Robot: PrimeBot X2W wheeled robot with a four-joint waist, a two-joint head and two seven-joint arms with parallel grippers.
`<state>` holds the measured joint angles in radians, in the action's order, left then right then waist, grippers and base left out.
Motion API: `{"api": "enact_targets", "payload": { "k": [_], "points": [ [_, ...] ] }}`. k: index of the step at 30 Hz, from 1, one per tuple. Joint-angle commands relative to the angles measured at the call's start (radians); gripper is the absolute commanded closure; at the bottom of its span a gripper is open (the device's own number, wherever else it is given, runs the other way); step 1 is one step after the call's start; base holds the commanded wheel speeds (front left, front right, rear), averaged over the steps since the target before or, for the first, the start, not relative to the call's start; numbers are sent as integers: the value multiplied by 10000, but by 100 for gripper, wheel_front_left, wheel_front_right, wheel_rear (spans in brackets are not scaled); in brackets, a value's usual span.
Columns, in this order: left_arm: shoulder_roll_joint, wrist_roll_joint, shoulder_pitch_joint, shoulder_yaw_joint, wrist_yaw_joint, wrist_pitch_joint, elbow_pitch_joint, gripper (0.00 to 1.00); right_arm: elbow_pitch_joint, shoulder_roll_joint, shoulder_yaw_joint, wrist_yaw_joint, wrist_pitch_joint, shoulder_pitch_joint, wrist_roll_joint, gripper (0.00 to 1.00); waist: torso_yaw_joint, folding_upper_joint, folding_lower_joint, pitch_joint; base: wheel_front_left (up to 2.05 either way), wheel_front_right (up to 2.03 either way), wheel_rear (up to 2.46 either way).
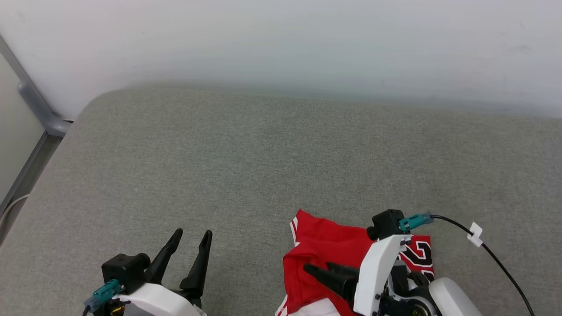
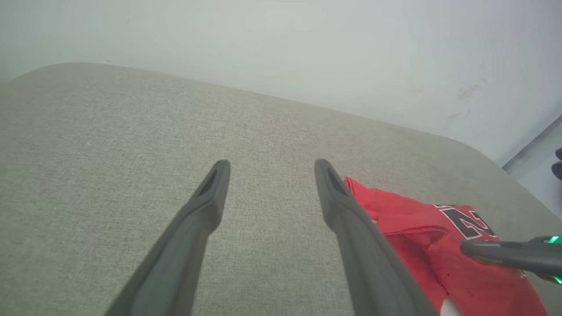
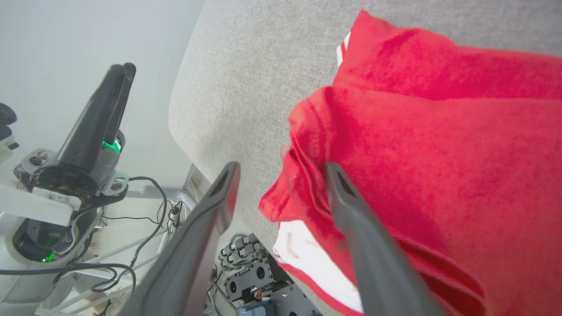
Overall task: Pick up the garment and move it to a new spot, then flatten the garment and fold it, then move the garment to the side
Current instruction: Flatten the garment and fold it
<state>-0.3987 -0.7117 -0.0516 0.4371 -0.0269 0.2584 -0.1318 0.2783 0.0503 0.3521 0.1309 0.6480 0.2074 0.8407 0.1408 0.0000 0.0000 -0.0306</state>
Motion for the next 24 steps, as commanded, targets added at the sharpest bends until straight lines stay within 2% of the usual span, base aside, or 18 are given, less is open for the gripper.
{"api": "enact_targets", "payload": {
  "k": [1,6,10,12,13,16,21,24],
  "points": [
    [-23,-22,-1,-39,-46,15,-11,0,129,-2,49,-5,-225,283,87,0,-27,0,0,42,0,0,0],
    [-62,2,30,-109,-71,29,95,0,-18,1,6,-5,-526,752,-777,0,-195,0,0,76,0,0,0],
    [-16,57,37,-121,-59,44,177,0,-611,100,-112,-5,-817,1170,-2576,0,-364,0,0,60,0,0,0],
    [27,98,14,-146,-37,53,216,0,-962,543,-102,-8,-1053,1315,-3446,0,-448,0,0,50,0,0,0],
    [27,98,14,-146,-37,53,216,0,-962,543,-102,-8,-1053,1315,-3446,0,-448,0,0,50,0,0,0],
    [102,161,-9,-190,-1,61,266,0,-1399,1189,-162,-7,-1563,1529,-4287,0,-565,0,0,42,0,0,0],
    [236,410,-77,-373,75,80,404,0,-1757,2496,-450,-7,-2730,1641,-5279,0,-757,0,0,15,0,0,0],
    [414,721,-72,-654,94,83,589,0,-1784,3069,-817,-7,-3510,1497,-5722,0,-867,0,0,-23,0,0,0]
  ]
}}
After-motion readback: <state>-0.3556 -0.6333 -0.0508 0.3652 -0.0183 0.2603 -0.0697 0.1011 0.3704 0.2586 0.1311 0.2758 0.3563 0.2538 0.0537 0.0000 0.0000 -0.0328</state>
